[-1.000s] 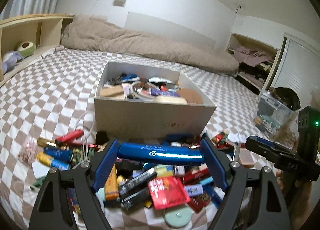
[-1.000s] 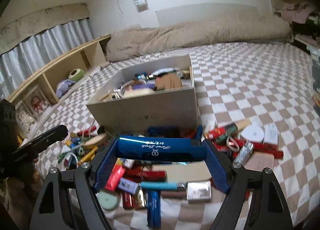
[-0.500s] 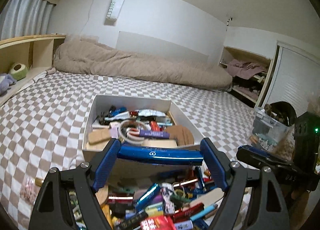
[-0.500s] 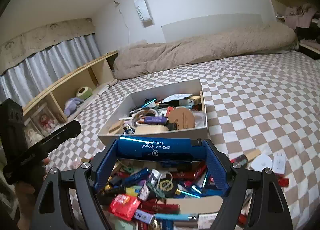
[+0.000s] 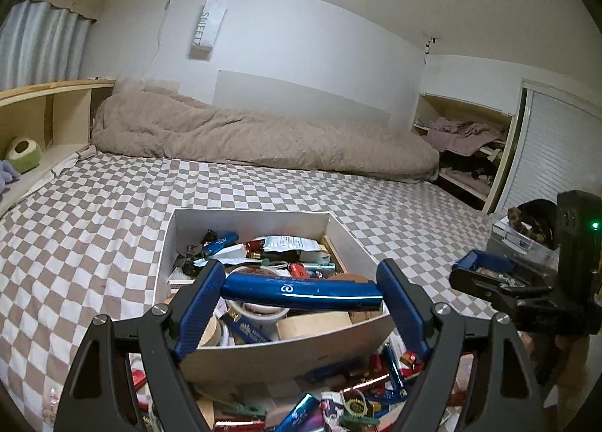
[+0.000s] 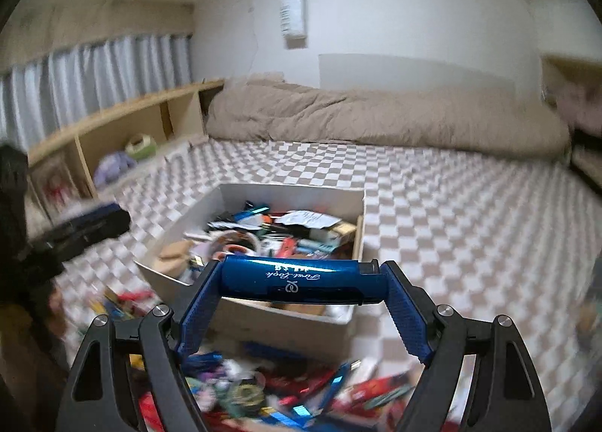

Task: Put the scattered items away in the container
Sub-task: 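Carry the blue case over the shoe box and open the right tool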

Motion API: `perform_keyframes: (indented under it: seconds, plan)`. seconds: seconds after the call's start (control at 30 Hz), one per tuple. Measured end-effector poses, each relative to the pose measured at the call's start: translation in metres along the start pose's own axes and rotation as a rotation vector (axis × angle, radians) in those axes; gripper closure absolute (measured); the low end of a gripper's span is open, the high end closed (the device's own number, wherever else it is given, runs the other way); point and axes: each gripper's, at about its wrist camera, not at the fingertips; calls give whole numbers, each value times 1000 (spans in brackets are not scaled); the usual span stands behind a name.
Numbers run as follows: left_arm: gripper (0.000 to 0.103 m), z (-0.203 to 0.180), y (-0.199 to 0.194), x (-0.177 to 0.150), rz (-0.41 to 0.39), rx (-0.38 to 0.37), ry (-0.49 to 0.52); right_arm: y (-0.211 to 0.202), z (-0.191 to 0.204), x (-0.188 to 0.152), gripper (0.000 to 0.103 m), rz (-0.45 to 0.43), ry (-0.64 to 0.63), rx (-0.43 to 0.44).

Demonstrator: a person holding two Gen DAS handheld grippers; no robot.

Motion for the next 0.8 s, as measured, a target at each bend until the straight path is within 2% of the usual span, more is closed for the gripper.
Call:
perform_keyframes:
  seconds: [0.2, 0.37, 0.5, 0.63, 0.8]
  plan:
    - [20, 10, 13, -3, 14, -14, -16, 35, 7, 18, 20, 101, -255, -95]
    - [20, 22, 19, -5, 25, -6, -38, 69, 11, 24, 20, 188, -427, -139]
    - [20, 31, 21, -7, 26, -7, -44, 99, 17, 26, 20, 256, -623, -198]
    - [20, 37, 23, -7, 32, -15, -57, 126, 22, 26, 20, 323, -837, -231]
    - [20, 45, 26, -6, 37, -20, -75, 162, 25, 19, 20, 455, -1058, -248]
Point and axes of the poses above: each gripper's, at about its wrist camera, not at the fingertips, and y roughly the way its jaws point, z to its left, x to its top, and after that the axes turned 8 degrees about -y, right-handed
